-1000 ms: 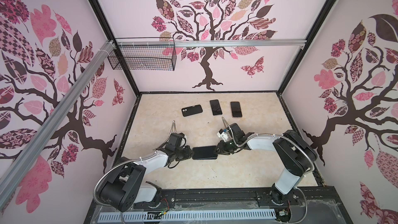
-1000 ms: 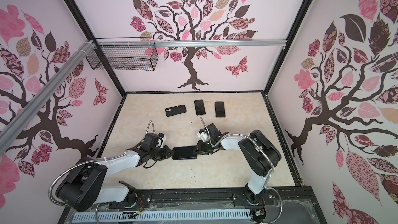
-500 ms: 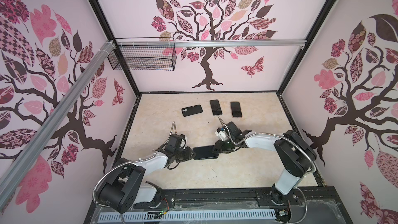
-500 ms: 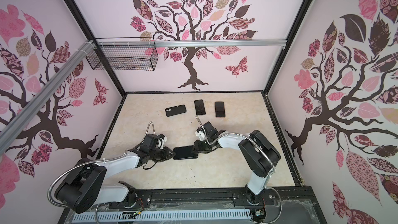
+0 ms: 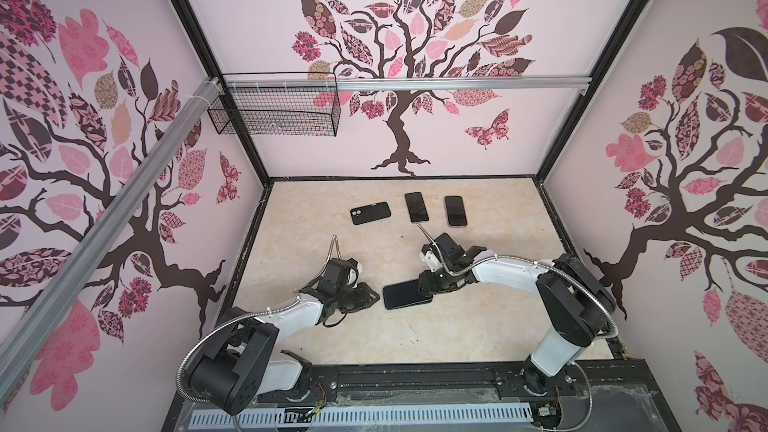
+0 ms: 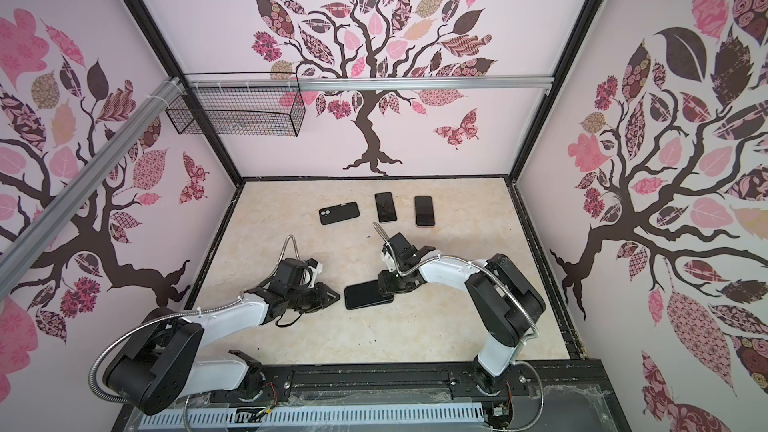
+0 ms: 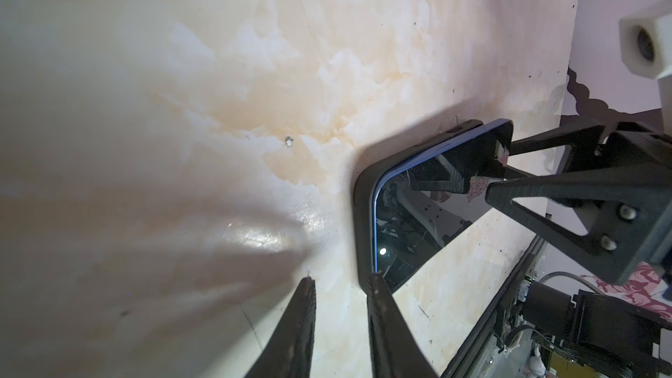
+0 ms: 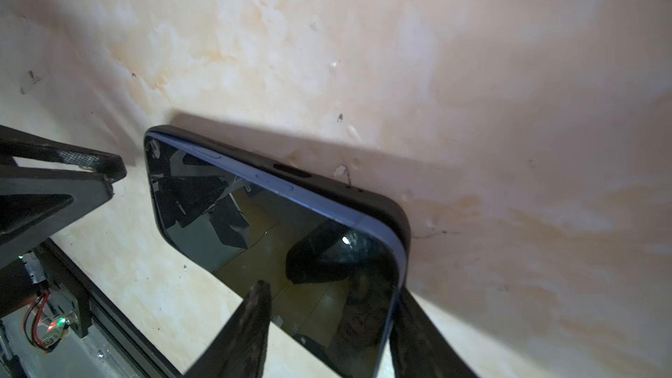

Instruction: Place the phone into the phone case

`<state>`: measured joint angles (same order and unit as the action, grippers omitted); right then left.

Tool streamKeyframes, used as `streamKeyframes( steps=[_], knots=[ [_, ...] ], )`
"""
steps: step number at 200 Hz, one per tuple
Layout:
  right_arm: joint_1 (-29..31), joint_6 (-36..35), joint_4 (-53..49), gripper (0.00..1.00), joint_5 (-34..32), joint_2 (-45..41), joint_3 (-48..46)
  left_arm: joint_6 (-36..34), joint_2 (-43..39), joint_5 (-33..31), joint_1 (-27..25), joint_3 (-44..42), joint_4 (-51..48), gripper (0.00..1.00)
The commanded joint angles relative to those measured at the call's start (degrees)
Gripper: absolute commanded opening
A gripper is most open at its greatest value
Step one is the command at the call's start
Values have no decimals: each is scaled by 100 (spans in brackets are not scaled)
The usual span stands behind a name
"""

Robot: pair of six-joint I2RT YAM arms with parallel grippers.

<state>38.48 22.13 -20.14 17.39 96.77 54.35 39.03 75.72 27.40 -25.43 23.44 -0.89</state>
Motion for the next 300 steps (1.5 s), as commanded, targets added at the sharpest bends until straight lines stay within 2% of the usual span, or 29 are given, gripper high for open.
streamKeyframes(
  steps=[1, 54, 73, 98, 117, 184, 230, 300],
  knots=[
    [56, -182, -316, 54, -295, -335, 111, -26, -80, 93, -15, -73, 122, 29],
    [56, -192, -361, 54, -187, -541, 107, -2, -112, 229, -15, -35, 177, 35],
    [63, -187, -477, 53, -381, -585, 128, 23, -125, 251, -17, -34, 186, 36],
    [59, -268, -748, 46, -886, -596, 155, 54, -124, 328, -20, -15, 213, 35],
    [62, -365, -868, 39, -1008, -587, 126, 62, -63, 486, -39, 9, 297, 32],
    [55, -366, -556, 25, -494, -497, -208, 179, 420, 620, -197, 73, 688, 25],
    [59, -330, -343, 22, -262, -344, -334, 270, 745, 558, -425, 183, 890, 21],
    [55, -350, -183, 18, 264, -229, -398, 231, 852, 548, -437, 172, 932, 16]
  ],
)
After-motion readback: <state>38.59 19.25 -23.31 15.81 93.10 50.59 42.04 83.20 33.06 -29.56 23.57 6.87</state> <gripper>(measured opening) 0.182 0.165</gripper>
